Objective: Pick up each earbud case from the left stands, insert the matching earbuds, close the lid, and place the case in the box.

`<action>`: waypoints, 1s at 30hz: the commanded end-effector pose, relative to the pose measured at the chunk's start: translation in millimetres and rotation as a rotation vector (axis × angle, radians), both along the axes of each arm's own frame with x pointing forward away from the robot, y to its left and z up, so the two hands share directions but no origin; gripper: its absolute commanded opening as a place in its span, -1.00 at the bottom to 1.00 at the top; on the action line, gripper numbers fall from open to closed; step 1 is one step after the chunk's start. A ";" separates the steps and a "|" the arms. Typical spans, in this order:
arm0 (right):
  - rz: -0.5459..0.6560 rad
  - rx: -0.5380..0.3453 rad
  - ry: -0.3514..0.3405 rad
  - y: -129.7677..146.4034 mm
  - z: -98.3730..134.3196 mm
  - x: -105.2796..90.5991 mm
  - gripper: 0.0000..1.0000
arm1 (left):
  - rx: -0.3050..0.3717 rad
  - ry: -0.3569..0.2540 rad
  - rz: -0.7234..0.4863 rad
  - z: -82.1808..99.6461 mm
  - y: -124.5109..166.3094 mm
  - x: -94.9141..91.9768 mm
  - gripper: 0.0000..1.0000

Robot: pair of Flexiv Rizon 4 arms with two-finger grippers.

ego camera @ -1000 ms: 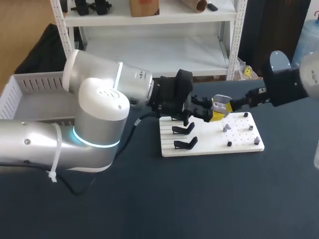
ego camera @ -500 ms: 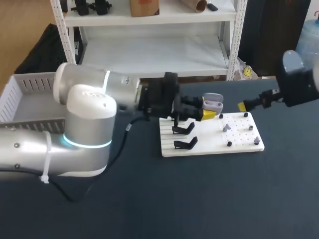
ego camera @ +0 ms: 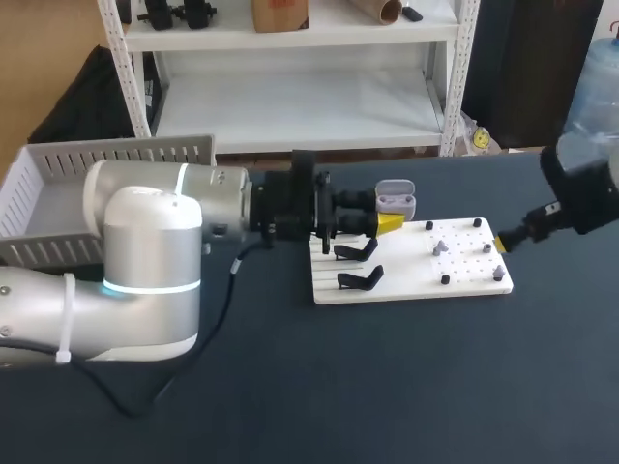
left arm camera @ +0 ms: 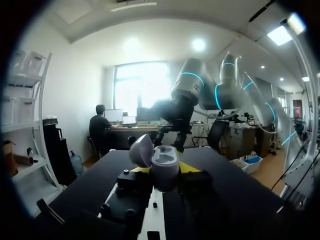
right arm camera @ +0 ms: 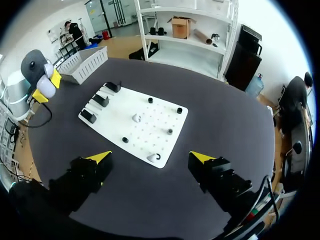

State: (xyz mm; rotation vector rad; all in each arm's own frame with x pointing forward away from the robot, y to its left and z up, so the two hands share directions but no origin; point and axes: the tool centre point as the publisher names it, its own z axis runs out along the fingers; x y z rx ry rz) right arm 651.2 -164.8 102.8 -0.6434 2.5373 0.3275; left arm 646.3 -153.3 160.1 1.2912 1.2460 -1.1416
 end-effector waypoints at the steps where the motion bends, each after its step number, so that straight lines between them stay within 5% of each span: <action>1: -0.108 -0.151 -0.065 -0.6 -7.3 1.9 1.00 | 0.007 -0.009 0.039 1.8 3.4 -3.0 -1.00; 15: -0.212 -0.432 -0.029 -16.0 -17.3 1.7 1.00 | 0.014 0.019 0.035 -4.5 4.3 8.8 -1.00; 30: -0.212 -0.432 -0.029 -16.0 -17.3 1.7 1.00 | 0.015 0.026 0.039 -4.9 4.9 9.3 -1.00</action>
